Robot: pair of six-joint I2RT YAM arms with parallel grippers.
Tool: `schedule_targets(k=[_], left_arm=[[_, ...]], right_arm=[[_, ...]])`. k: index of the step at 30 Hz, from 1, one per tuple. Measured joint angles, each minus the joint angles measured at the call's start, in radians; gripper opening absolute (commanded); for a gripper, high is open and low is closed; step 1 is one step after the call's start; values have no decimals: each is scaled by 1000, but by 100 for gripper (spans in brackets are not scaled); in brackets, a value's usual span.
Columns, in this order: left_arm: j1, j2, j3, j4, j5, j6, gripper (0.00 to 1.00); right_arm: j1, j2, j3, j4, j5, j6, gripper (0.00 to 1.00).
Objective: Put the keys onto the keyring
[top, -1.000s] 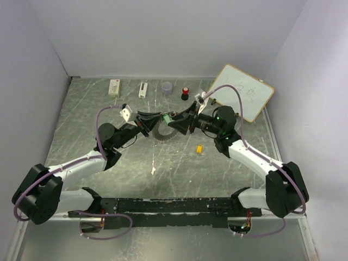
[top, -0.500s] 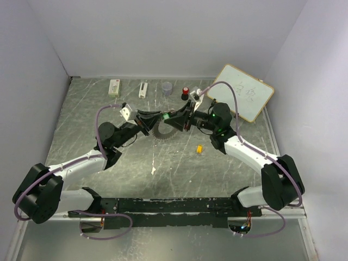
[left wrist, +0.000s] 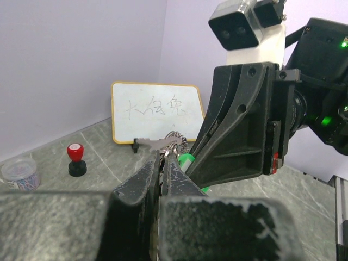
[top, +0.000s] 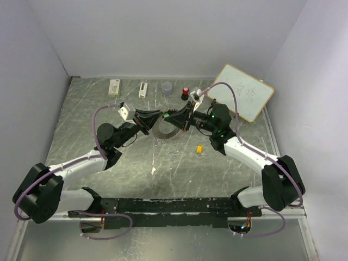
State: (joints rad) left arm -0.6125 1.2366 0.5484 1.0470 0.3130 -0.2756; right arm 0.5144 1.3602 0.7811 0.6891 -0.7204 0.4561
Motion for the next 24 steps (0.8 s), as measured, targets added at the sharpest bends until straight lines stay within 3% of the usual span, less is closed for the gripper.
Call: schedule_targets(k=[11,20,22,24], left_arm=[[0,9,-37,87,-33,-48,7],[-17,5,-53,88,-58,-47,7],[-25,3,-59,94,-58,-51,18],[-29,3,-70,108,-58,-58,43]], right_arm=[[1,-6,-21,22,8,3,0],[4,-115,-32,-84,44,-33,0],[6,-141,-30,-127,55,-47,0],[10,-155,-18,-178,60,-58,0]])
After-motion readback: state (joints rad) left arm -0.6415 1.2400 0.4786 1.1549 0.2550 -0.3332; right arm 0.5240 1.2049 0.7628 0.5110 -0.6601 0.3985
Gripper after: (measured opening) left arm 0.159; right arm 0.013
